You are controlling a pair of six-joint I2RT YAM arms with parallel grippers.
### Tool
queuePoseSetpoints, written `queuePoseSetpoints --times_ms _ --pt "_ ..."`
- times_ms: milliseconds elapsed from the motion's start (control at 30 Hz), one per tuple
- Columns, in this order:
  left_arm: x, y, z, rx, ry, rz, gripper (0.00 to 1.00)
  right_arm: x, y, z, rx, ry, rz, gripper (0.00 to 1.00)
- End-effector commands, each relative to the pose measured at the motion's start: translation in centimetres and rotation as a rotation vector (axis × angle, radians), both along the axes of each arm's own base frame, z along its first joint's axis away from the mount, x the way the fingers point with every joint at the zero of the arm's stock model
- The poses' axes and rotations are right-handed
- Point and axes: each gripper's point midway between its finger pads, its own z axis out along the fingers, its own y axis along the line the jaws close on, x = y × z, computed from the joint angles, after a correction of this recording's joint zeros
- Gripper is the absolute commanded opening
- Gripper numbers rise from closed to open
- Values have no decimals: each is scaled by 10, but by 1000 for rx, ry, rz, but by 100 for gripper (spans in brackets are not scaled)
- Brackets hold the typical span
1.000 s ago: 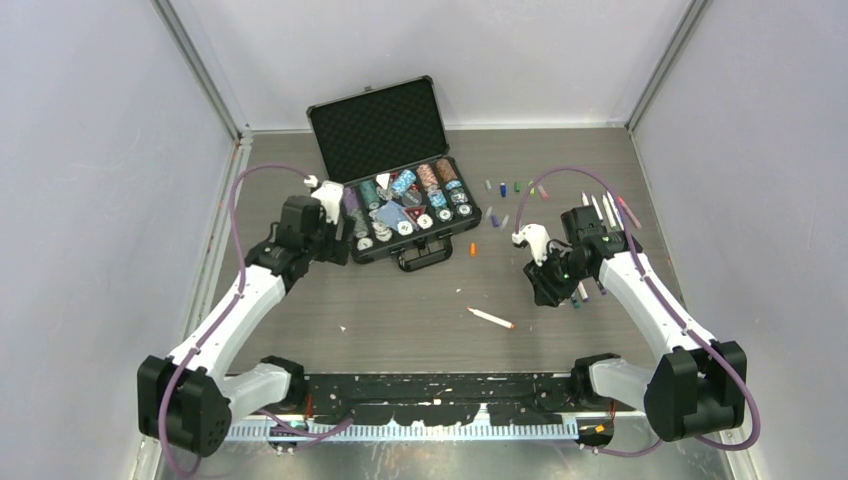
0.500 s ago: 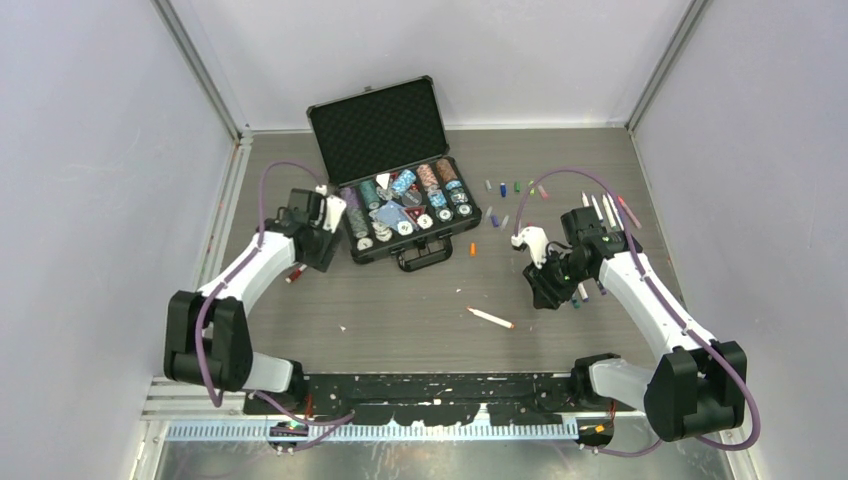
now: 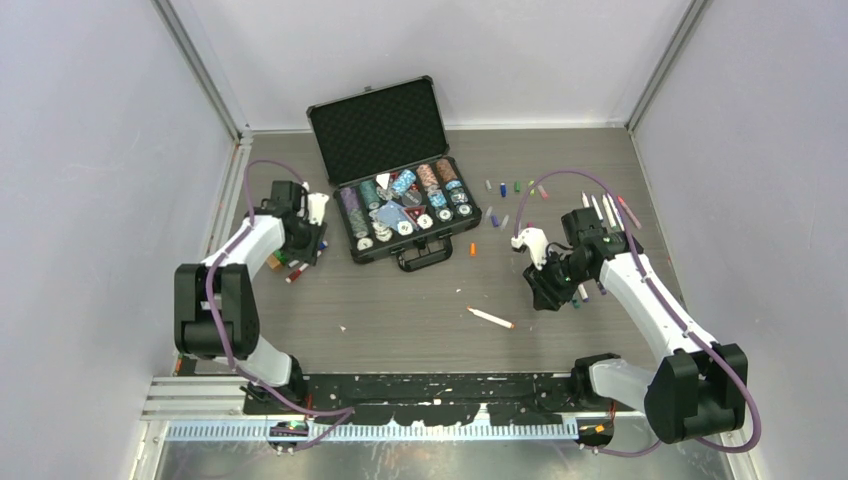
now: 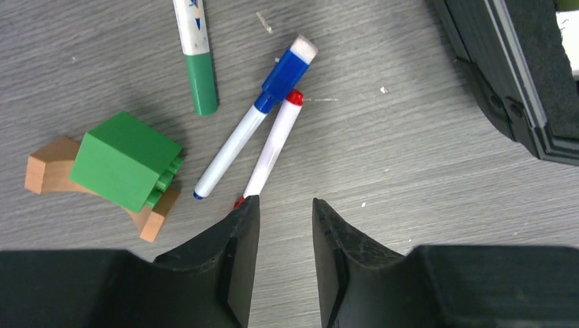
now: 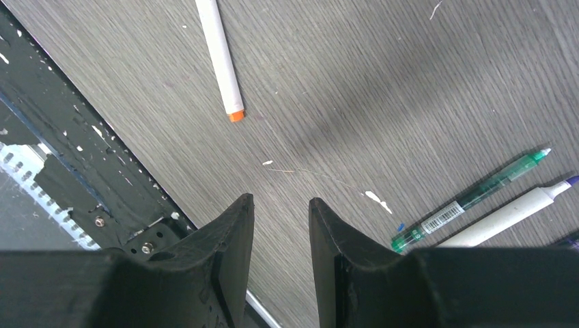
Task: Open the pen caps
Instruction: Pick up the pen from the center of the board.
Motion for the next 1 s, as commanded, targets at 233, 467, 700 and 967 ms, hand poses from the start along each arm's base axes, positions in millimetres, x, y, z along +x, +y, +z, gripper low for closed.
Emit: queuePoseSetpoints --times_ms 233,467,700,967 --pt "16 8 -5 -19 29 7 26 2 3 9 23 -32 19 41" --pt "15 19 -18 -6 73 46 25 2 3 8 24 -30 24 41" --pt "12 18 -26 -36 93 52 26 1 3 9 25 -30 26 41" --pt "7 14 -32 -62 125 53 22 1 2 9 26 -30 25 41"
